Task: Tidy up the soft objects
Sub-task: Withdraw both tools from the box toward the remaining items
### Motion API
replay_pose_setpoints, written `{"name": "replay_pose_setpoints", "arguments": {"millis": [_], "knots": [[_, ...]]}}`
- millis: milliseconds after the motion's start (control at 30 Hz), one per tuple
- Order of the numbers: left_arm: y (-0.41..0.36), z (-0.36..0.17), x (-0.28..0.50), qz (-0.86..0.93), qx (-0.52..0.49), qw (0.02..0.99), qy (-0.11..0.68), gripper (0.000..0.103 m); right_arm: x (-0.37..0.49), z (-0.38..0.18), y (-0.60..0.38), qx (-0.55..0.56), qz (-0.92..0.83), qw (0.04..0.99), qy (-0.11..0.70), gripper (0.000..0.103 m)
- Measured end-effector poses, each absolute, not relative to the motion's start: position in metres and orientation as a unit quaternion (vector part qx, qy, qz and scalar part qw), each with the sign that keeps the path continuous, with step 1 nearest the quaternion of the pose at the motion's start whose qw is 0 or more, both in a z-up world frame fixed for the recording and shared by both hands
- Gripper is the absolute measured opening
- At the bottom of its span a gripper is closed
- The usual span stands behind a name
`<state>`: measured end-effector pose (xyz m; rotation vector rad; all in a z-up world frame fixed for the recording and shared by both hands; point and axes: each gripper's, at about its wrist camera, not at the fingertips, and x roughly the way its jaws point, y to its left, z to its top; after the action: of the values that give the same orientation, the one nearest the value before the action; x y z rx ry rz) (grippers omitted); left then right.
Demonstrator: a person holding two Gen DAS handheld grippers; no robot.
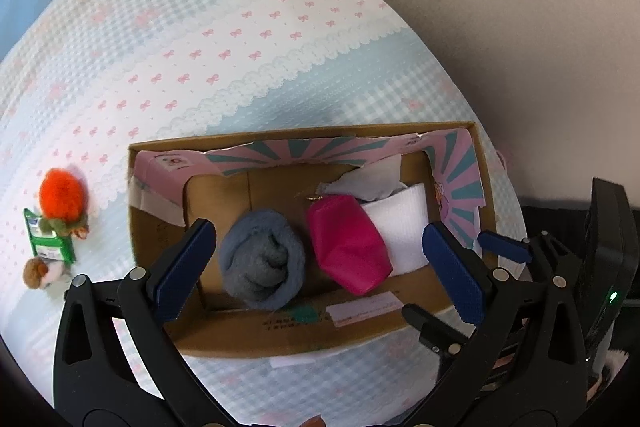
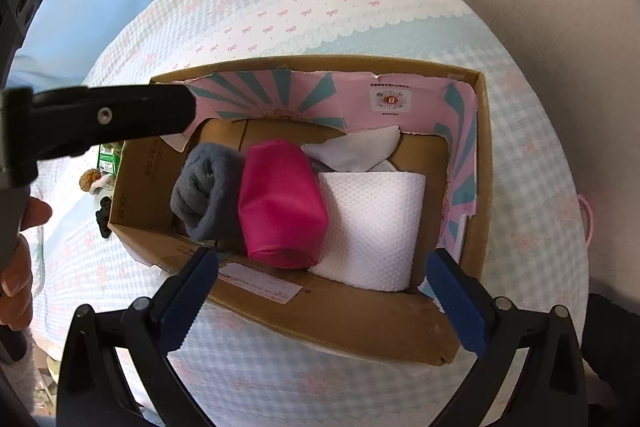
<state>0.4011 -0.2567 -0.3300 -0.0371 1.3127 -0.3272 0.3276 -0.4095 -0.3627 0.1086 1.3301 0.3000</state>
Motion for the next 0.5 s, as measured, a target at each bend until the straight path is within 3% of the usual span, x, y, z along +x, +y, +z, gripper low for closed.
{"name": "replay_pose_setpoints", "arguments": {"millis": [500], "knots": [[-0.200, -0.246, 0.340, -0.142, -0.026, 0.827, 0.543, 0.103, 0.295, -0.277, -0.395, 0.059, 0.088, 0.828, 0.551, 0.103]]}}
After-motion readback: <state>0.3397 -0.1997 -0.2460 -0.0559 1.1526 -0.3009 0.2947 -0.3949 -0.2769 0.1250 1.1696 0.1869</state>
